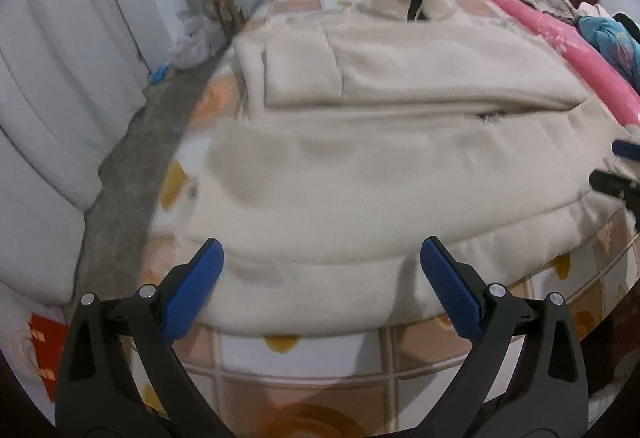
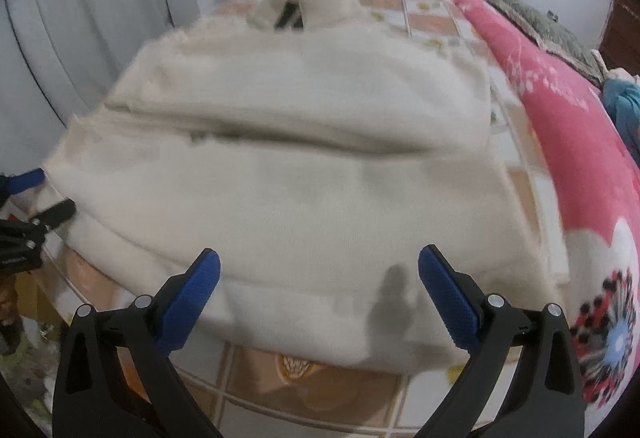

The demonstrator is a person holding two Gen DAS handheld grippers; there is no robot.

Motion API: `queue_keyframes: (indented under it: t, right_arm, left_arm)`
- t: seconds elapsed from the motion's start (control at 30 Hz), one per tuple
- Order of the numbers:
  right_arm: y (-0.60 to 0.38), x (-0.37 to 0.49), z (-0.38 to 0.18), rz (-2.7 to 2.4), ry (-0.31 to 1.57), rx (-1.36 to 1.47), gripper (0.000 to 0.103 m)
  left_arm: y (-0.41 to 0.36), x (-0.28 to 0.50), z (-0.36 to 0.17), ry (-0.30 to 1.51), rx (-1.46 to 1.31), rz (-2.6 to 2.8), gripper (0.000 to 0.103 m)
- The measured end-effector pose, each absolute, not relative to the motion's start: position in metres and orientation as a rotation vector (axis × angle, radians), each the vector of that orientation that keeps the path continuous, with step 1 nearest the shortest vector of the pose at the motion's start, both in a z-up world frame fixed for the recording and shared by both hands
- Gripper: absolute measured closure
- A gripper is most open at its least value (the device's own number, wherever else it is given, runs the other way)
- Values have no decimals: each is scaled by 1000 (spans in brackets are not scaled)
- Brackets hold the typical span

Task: Fold large clothes
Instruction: 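Move both grippers to the jacket collar and grasp it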

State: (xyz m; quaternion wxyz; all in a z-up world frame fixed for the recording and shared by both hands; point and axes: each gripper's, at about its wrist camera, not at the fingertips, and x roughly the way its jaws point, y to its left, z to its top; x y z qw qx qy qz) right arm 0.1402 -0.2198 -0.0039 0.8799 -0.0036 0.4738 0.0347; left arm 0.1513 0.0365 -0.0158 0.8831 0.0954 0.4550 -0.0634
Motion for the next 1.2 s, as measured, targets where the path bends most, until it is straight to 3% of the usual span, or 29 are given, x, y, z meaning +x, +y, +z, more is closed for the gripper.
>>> queue_keyframes:
  t: [0.3, 0.47, 0.8, 1.1, 1.13, 1.2]
  right_arm:
    - [-257, 195, 70, 175, 851, -12, 7]
    - [-285, 271, 93, 232, 874, 66, 6]
    - [-307, 448, 53, 295, 1065, 349, 7]
    - [-303, 536, -12, 279, 1177, 445, 24]
    - [-301, 542, -19, 286, 1191, 451, 28]
    - [-297, 549, -28, 293, 1209, 451, 39]
  left_arm:
    - [31, 220, 44, 921, 65, -274, 7]
    - [10, 286, 79, 798, 97, -296, 8]
    - [-54, 441, 72, 772, -14, -303, 13]
    - [-75, 534, -2, 984, -153, -260, 49]
    - [-76, 538, -8, 997, -143, -253, 51]
    - [-77, 541, -15, 1006, -133, -251, 65]
